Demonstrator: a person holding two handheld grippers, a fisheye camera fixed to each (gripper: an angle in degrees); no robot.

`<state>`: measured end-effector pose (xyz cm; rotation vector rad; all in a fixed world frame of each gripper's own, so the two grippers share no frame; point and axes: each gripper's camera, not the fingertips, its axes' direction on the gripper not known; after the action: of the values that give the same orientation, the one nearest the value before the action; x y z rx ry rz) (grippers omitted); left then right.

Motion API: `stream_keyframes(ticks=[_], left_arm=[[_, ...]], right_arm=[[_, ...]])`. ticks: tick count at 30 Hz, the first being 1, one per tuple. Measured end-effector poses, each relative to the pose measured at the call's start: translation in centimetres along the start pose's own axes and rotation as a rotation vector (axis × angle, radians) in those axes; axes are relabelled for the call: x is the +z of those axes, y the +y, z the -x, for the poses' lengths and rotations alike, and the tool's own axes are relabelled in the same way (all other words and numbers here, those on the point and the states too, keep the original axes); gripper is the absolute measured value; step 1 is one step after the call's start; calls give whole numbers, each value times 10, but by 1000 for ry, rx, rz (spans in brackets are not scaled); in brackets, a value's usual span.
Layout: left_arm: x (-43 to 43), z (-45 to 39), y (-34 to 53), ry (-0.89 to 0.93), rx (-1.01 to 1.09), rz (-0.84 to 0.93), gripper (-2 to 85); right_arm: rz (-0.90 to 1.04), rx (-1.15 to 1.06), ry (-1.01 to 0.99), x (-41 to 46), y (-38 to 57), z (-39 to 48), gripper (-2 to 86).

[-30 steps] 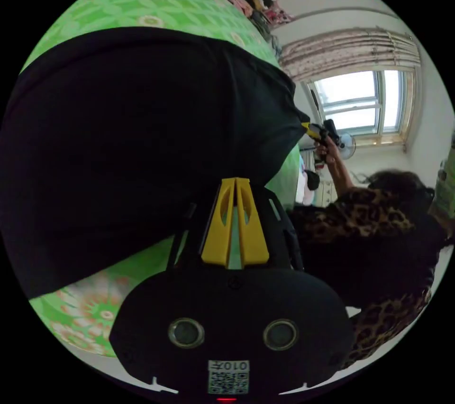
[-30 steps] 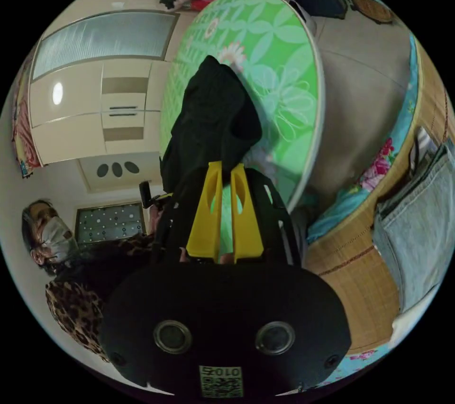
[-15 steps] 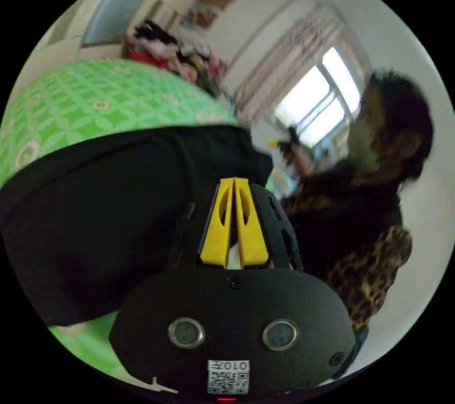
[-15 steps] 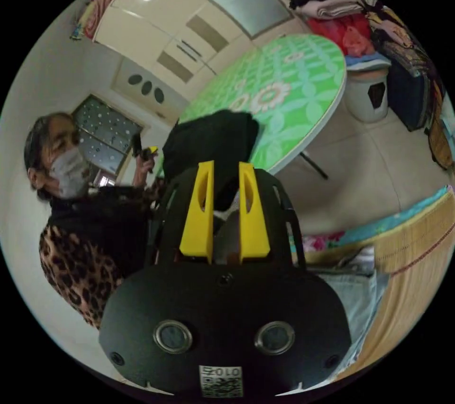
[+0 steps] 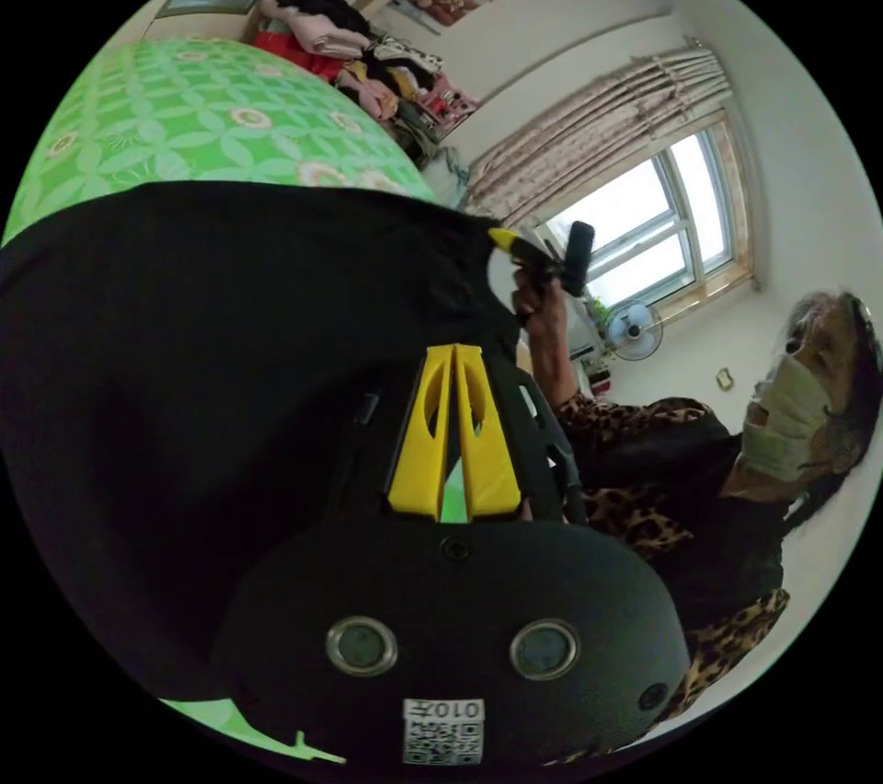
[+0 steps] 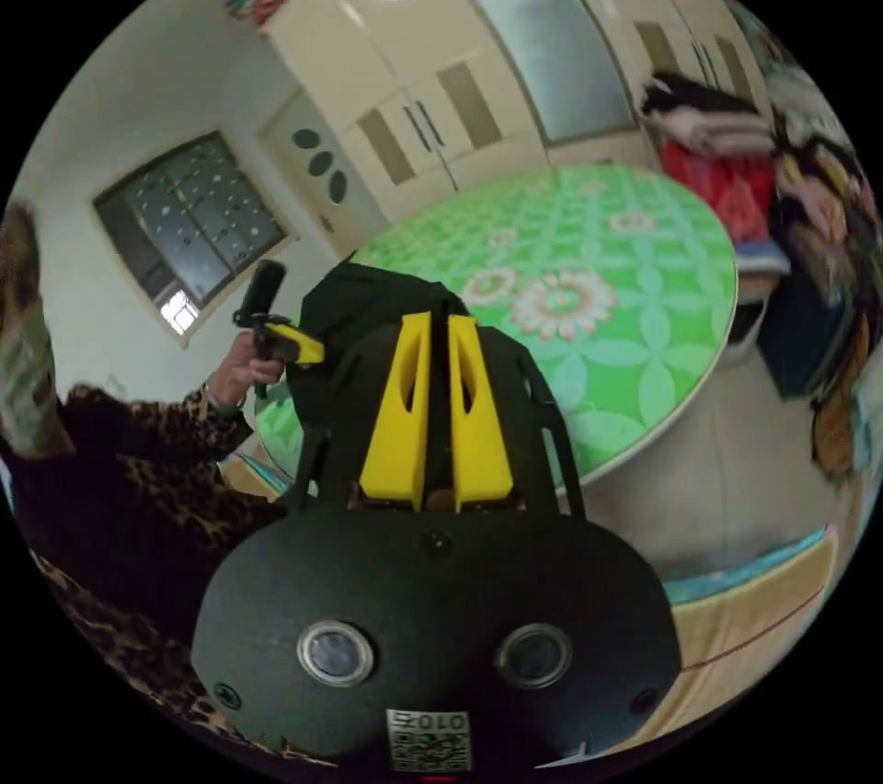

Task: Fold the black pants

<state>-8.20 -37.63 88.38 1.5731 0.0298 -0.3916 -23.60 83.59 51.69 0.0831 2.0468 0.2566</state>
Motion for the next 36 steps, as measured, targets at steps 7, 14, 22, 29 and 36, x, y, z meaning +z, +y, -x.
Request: stream_keyframes(ticks=[7, 14, 22, 29, 36], left_arm=[[27, 46, 9, 2, -92, 38, 0], [24, 72, 25, 9, -150, 16, -1], [26, 92, 45, 45, -143, 42, -1], [31, 110, 60, 90, -159, 37, -1], [38, 120, 76, 112, -160, 18, -1]], right_arm=[[73, -243, 48, 7, 20, 71, 49], [-3, 3, 30, -10, 7, 9, 50], [-66, 78, -461, -14, -2, -69, 74], [181, 119, -276, 6, -20, -112, 94], [376, -55, -280, 38, -43, -106, 124]])
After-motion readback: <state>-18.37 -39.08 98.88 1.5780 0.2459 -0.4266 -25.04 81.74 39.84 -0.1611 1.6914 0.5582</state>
